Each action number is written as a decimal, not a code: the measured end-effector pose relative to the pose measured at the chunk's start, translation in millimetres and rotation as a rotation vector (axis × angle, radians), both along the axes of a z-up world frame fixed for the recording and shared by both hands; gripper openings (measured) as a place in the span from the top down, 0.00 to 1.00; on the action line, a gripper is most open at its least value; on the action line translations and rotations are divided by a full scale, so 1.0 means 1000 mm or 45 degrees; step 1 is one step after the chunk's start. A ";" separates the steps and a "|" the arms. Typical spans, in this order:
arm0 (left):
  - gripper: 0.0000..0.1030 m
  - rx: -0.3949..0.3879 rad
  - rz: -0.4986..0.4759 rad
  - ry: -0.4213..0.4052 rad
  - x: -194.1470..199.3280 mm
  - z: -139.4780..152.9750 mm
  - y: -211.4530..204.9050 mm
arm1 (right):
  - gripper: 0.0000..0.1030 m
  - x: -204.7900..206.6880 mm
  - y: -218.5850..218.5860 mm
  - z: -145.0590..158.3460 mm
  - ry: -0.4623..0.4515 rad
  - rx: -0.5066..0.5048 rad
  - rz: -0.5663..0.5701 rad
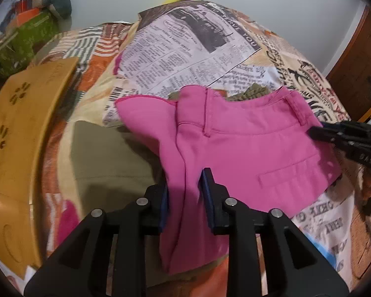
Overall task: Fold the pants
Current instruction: 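Lift the pink pants with both grippers and carry them toward the bed head, then lower the pants onto the bed and open both grippers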
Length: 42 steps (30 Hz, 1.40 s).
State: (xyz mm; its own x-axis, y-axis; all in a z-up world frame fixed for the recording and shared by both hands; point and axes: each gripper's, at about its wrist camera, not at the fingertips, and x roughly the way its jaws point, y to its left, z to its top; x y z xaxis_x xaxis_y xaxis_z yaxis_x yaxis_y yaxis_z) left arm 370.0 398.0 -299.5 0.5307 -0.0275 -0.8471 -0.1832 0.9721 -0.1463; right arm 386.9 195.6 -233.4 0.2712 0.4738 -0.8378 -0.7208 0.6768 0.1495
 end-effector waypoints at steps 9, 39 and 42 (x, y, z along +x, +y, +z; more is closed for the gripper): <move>0.74 0.167 0.036 0.163 -0.027 -0.005 0.000 | 0.80 -0.013 -0.025 0.017 -0.002 -0.033 -0.018; 0.74 0.293 0.118 -0.800 -0.282 0.321 -0.195 | 0.78 -0.245 -0.137 0.262 -0.607 0.618 0.046; 0.74 0.355 0.129 -0.869 -0.309 0.327 -0.216 | 0.78 -0.272 -0.147 0.267 -0.653 0.671 0.050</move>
